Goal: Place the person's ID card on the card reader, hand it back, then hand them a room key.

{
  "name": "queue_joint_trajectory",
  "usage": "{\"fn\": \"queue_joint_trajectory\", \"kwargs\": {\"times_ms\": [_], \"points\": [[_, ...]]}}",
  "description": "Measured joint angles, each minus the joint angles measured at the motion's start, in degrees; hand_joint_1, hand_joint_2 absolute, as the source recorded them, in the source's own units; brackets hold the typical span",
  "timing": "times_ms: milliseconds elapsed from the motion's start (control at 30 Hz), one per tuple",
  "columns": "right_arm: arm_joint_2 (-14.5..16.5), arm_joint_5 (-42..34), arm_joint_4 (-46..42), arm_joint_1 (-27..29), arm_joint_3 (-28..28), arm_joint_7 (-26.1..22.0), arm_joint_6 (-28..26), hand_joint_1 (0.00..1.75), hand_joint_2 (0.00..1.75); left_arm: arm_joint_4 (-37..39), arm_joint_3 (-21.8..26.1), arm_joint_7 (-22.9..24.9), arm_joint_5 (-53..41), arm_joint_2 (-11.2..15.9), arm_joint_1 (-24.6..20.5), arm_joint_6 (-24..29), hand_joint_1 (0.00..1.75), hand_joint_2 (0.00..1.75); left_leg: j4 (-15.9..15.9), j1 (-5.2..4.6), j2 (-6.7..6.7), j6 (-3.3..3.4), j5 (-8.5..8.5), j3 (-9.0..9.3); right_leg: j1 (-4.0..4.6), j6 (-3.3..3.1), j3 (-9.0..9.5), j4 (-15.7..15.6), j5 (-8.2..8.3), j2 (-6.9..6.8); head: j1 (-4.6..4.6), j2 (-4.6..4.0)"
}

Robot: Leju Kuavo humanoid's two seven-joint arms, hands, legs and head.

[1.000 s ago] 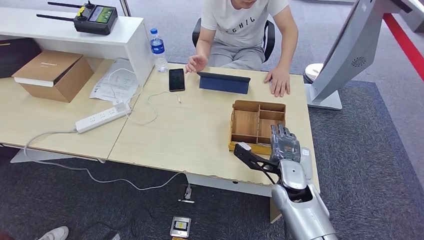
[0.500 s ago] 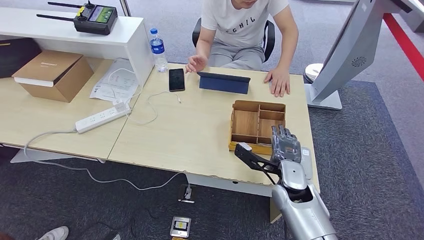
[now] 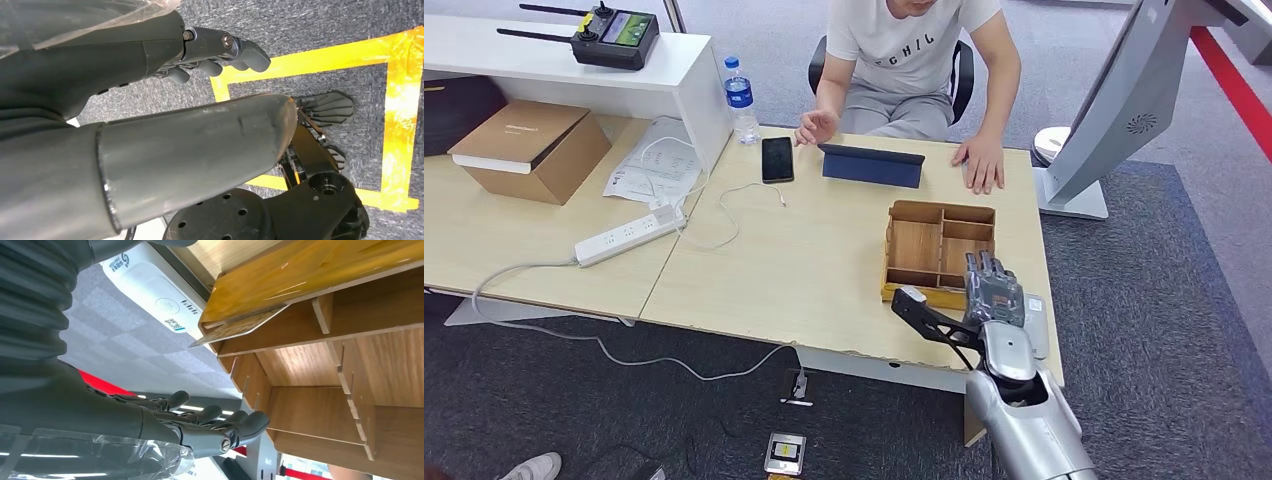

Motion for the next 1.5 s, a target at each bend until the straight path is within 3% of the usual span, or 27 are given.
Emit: {"fn": "queue_joint_trajectory", "kwargs": {"times_ms": [1500], "points": [[2.4,0.9,13.7,-4.6,0.3,-1.8,-8.1,0.00,1.75,0.0,-0.7,1.3,2.4,-0.1,-0.2,0.8,0.00,0.00,0.0,0.00,-0.01,0.00,0.00,-0.02,0.00,0.00,0.00,0.0,0.00,0.00,0.01,0.00]]}}
